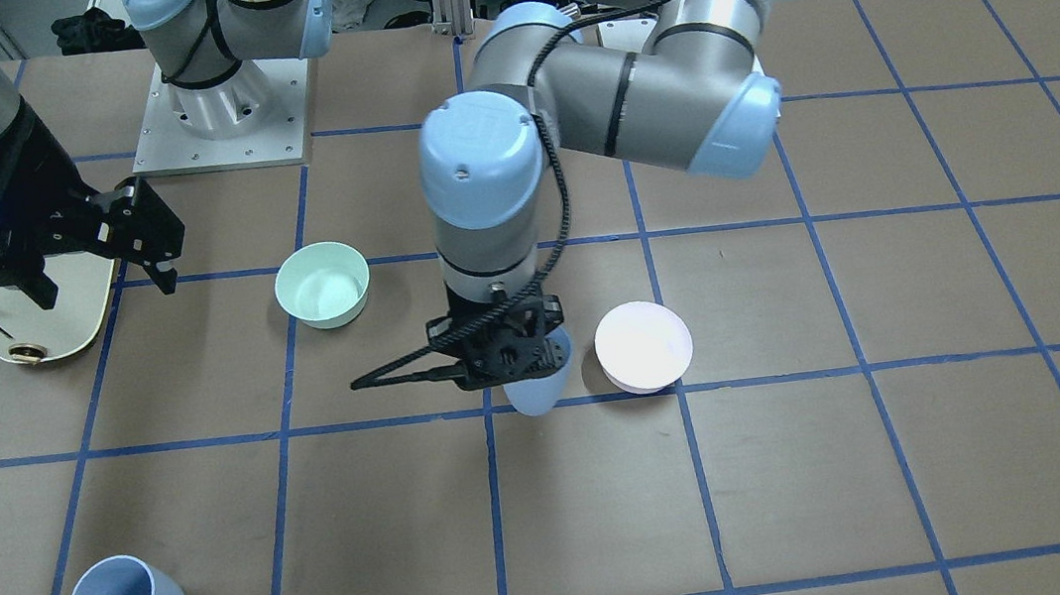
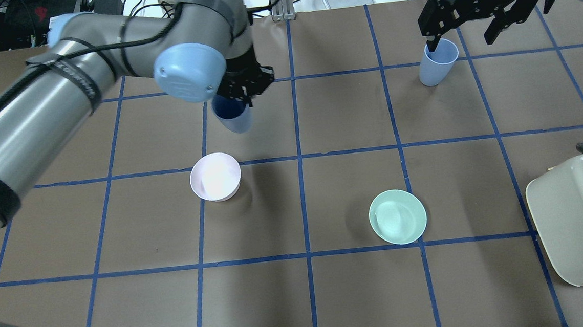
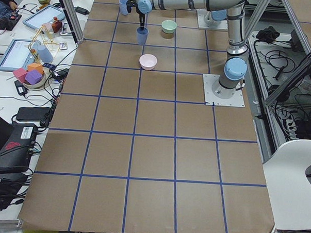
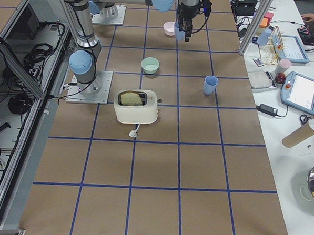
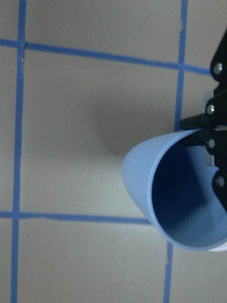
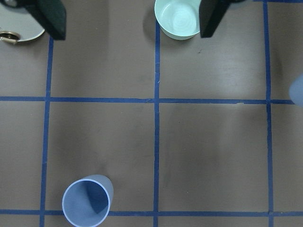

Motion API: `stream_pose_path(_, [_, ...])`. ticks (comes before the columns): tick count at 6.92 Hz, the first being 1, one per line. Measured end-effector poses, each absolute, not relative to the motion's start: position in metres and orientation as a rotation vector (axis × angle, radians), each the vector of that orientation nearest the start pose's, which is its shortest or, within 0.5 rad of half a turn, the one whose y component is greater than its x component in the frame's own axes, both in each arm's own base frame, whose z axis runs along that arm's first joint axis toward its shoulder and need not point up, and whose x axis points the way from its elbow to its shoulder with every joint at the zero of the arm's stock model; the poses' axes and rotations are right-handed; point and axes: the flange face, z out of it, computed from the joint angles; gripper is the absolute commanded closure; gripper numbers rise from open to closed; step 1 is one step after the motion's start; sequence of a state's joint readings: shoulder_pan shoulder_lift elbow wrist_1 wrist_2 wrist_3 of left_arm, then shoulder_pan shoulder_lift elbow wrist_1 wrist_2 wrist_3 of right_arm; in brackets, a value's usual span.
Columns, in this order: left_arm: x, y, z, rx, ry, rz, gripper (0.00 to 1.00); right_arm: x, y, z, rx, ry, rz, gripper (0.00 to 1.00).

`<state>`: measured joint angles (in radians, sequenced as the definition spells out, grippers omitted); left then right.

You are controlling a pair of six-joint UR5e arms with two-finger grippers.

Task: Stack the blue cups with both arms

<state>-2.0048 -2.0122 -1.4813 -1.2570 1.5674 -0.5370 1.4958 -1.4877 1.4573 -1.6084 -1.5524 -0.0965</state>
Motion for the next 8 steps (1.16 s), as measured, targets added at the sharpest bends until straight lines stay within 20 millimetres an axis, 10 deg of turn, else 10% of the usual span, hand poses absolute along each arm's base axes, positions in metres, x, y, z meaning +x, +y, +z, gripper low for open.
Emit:
stream_pose_path(2, [-0.415, -0.464, 0.267, -0.129, 3.095, 0.215, 1.0, 0.095, -0.542, 0.506, -0.035, 3.127, -0.108, 0.0])
stream_pose_path(3, [-0.413, -0.448, 0.256, -0.13, 3.088, 0.263, 0.01, 0.095, -0.541, 0.506, -0.035, 3.127, -0.109, 0.0])
stream_pose_path(6, [-0.408, -0.444, 0.269, -0.147, 3.102, 0.256, 0.0, 0.095, -0.541, 0.505, -0.036, 3.127, -0.106, 0.0])
stream_pose_path(8, [-0.378, -0.473, 0.346, -0.194, 3.128, 0.226, 0.0, 0.093, -0.544, 0.504, -0.03, 3.124, -0.109, 0.0])
